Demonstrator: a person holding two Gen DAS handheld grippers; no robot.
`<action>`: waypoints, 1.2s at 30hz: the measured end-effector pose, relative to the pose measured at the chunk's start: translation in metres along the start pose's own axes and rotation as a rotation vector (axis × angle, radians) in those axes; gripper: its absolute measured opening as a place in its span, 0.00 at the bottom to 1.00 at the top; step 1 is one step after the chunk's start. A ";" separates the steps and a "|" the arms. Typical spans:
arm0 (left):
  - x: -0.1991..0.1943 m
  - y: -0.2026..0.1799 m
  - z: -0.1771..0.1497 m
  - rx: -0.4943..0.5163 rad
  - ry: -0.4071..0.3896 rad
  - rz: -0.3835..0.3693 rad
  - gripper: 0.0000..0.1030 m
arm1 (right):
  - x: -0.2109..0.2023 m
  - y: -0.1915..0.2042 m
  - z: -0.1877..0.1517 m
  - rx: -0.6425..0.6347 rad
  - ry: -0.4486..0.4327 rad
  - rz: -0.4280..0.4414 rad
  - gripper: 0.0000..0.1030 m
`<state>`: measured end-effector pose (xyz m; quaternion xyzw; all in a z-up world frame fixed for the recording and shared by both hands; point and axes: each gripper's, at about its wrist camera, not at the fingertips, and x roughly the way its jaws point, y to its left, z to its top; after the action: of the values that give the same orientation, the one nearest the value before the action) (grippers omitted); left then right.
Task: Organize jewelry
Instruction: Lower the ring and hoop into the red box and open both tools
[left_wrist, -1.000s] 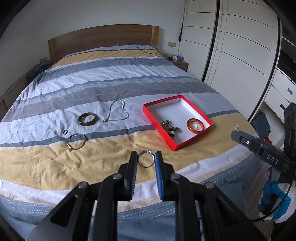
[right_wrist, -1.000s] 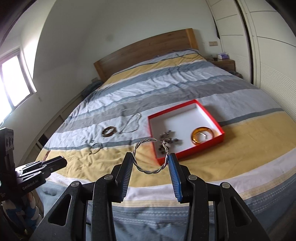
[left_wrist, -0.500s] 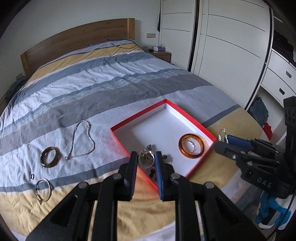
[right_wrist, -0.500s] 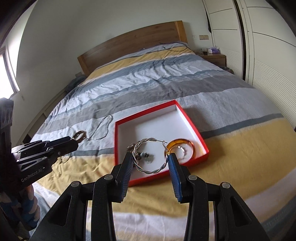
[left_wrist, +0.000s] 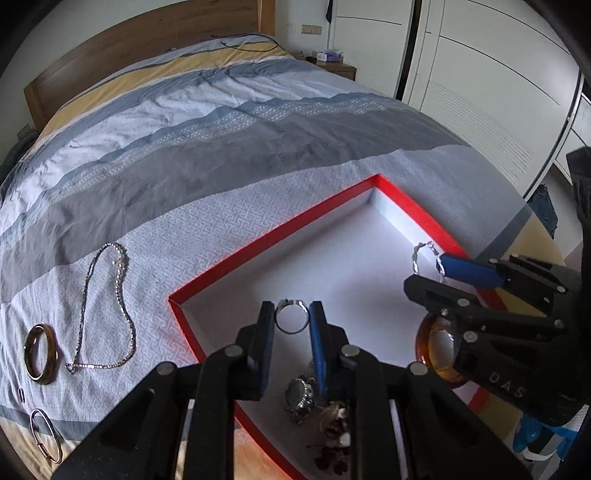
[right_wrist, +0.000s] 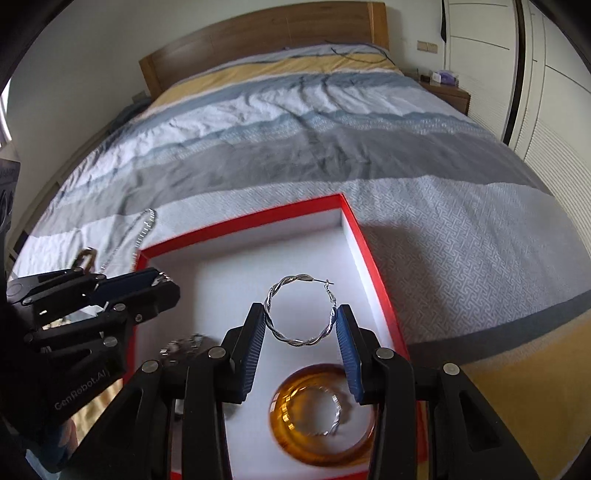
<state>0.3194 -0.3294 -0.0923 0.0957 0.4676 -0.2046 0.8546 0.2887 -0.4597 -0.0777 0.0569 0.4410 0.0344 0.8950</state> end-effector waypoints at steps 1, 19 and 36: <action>0.006 0.002 0.000 -0.006 0.011 -0.003 0.17 | 0.005 0.000 0.001 -0.005 0.010 -0.002 0.38; 0.038 0.012 -0.005 0.042 0.055 0.018 0.21 | 0.040 0.011 -0.005 -0.198 0.091 -0.096 0.42; -0.174 0.020 0.026 0.065 -0.172 -0.060 0.22 | -0.140 0.000 -0.013 -0.104 -0.098 -0.144 0.48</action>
<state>0.2646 -0.2753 0.0674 0.0913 0.3881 -0.2529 0.8815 0.1932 -0.4750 0.0250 -0.0198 0.3971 -0.0100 0.9175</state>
